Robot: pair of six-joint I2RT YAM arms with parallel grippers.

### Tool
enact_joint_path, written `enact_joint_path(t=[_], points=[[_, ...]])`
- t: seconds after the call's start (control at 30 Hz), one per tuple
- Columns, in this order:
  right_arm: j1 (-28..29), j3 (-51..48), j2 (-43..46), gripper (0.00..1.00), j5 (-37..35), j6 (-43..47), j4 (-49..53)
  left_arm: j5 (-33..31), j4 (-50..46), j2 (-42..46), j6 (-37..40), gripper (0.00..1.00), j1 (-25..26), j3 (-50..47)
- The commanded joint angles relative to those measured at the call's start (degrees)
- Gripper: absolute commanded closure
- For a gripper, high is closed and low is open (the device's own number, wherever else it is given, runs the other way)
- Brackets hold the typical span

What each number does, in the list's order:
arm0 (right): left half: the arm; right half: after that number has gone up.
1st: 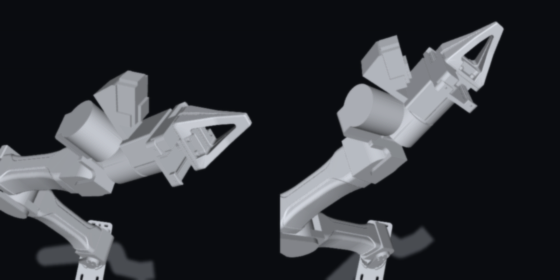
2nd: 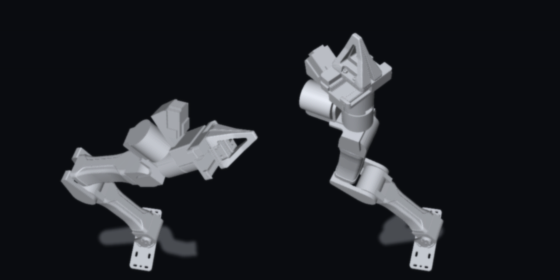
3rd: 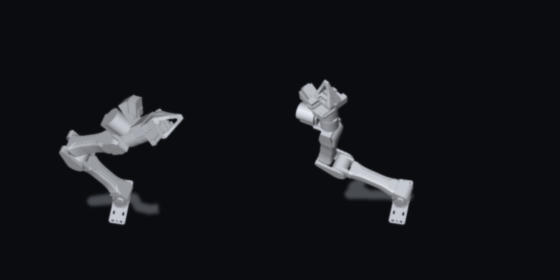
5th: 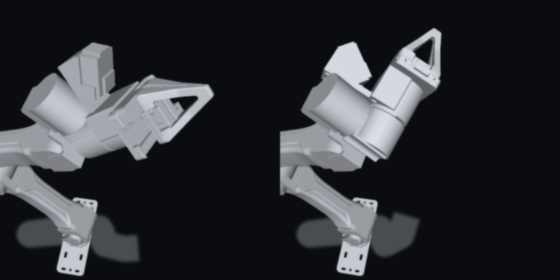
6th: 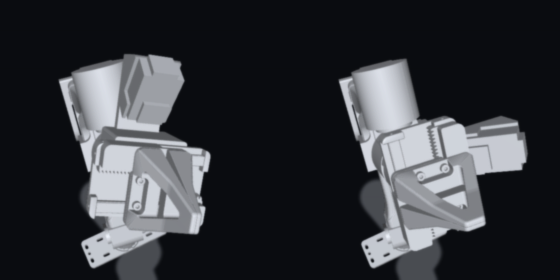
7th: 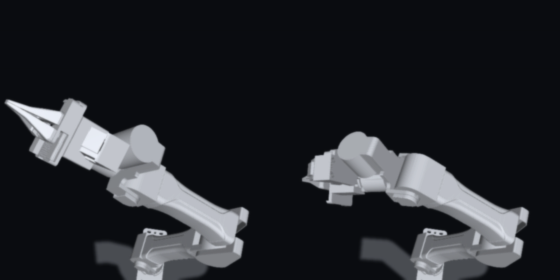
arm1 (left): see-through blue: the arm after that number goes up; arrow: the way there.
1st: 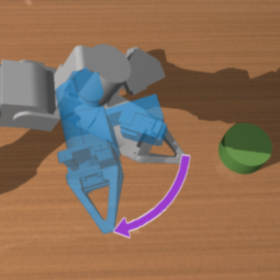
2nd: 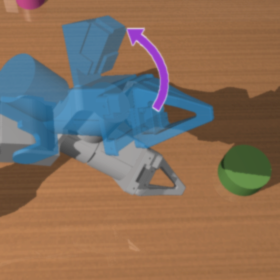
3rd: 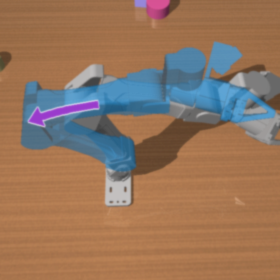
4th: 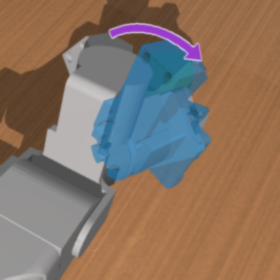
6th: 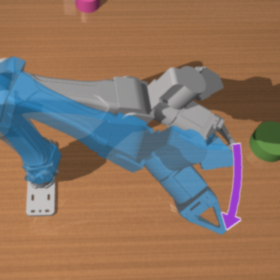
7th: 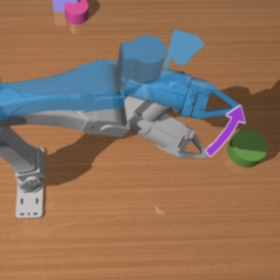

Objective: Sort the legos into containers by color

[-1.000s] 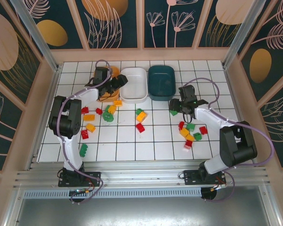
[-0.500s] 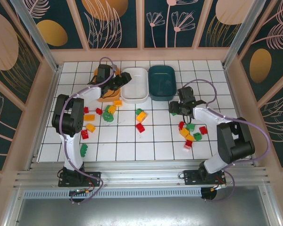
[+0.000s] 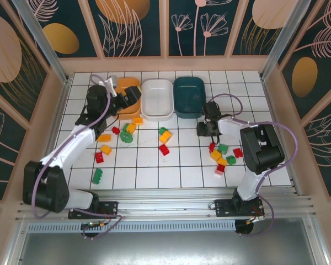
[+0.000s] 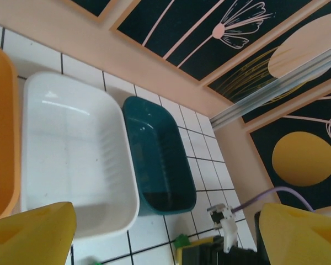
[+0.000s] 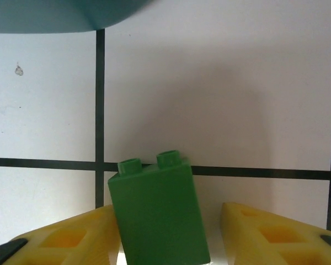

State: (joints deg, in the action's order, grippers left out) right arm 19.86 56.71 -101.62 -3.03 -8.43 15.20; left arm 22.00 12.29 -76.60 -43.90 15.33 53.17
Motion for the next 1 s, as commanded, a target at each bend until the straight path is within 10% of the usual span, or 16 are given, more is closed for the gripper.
enact_joint_path(t=[0.0,0.17,0.47,0.87,0.97], points=[[0.14,2.66,-2.67,0.62,0.86,0.76,-1.22,-1.04,1.3,2.72,-1.98,0.14,0.05,-6.96],[0.41,3.35,-0.05,0.8,0.94,-0.77,-0.99,-3.18,3.18,9.7,-4.53,0.14,0.01,-14.87],[5.02,7.48,10.9,0.83,-0.91,-4.11,-0.16,-8.02,10.12,20.59,-10.12,0.04,0.02,-27.87],[1.58,44.69,-19.28,0.77,0.11,0.38,11.16,-6.25,12.32,25.28,-13.59,0.01,-0.03,-38.4],[1.26,52.13,-23.37,0.62,0.2,-0.1,13.96,-7.12,10.3,27.51,-12.55,0.01,0.05,-38.75]])
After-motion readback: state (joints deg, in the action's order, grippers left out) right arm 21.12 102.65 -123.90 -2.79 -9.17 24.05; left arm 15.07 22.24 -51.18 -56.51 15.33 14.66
